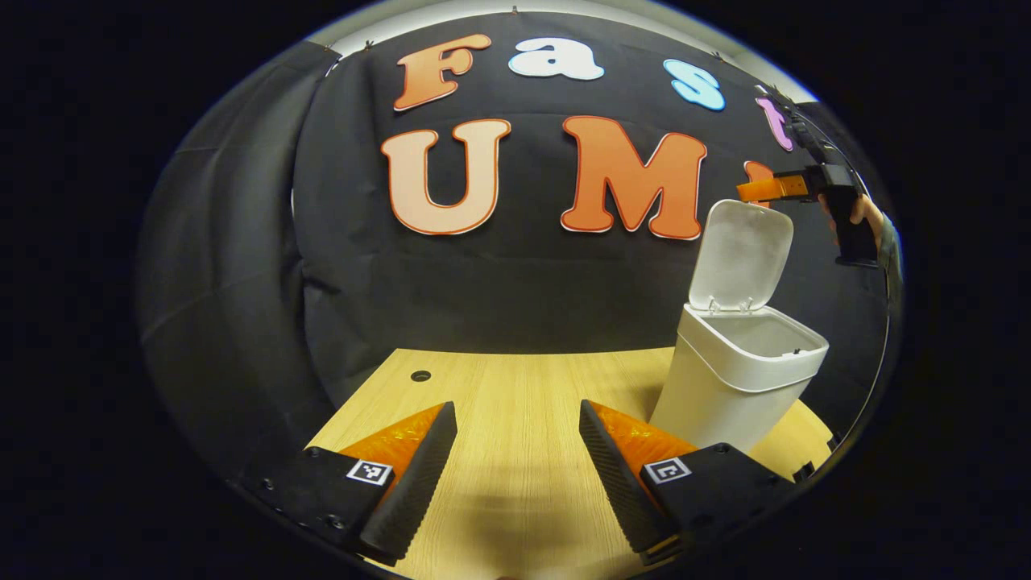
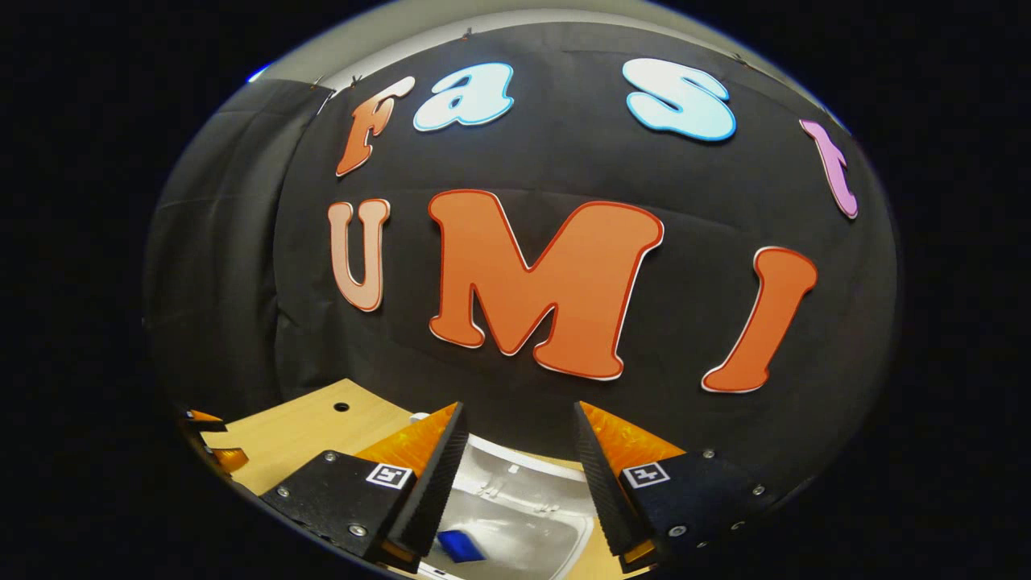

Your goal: Press the lid of the desktop garbage bin to open it, pick up the crumpled paper on the desktop and throw it into the bin, then pick up the pop can on the desktop and drop it into the bin, and finally close the garbage bin lid.

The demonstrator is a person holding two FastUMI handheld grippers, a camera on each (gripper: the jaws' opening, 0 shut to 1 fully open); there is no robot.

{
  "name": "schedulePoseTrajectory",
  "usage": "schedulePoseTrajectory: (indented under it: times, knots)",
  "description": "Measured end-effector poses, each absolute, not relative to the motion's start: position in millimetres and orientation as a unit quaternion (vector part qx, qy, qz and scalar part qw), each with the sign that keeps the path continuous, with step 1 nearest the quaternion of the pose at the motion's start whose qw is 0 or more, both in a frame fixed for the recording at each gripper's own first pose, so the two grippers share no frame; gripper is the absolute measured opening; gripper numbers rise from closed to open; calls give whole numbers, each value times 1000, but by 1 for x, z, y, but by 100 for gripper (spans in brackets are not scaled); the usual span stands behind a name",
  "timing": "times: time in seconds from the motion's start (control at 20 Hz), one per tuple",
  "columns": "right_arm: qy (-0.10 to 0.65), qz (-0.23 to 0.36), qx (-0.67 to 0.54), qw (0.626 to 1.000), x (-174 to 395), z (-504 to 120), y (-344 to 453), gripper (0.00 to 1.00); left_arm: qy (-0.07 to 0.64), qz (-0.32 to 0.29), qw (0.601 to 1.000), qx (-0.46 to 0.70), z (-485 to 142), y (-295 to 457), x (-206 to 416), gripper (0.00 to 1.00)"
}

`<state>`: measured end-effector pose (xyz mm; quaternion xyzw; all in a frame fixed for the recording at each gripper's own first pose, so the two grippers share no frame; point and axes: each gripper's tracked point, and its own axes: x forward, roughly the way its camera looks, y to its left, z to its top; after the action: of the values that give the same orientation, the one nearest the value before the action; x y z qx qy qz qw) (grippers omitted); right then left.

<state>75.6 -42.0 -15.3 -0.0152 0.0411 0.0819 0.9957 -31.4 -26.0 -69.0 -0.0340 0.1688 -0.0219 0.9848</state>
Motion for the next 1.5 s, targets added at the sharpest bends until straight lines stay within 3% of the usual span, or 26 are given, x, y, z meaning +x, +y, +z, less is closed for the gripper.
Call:
schedulePoseTrajectory:
  times: [0.6, 1.5]
  knots:
    - [119, 101, -2, 988, 29, -82, -22, 81, 179, -73, 981, -6, -79, -47, -27, 97]
    - [238, 120, 27, 963, -14, -170, -1, 81, 198, -84, 976, -26, -92, -63, -33, 97]
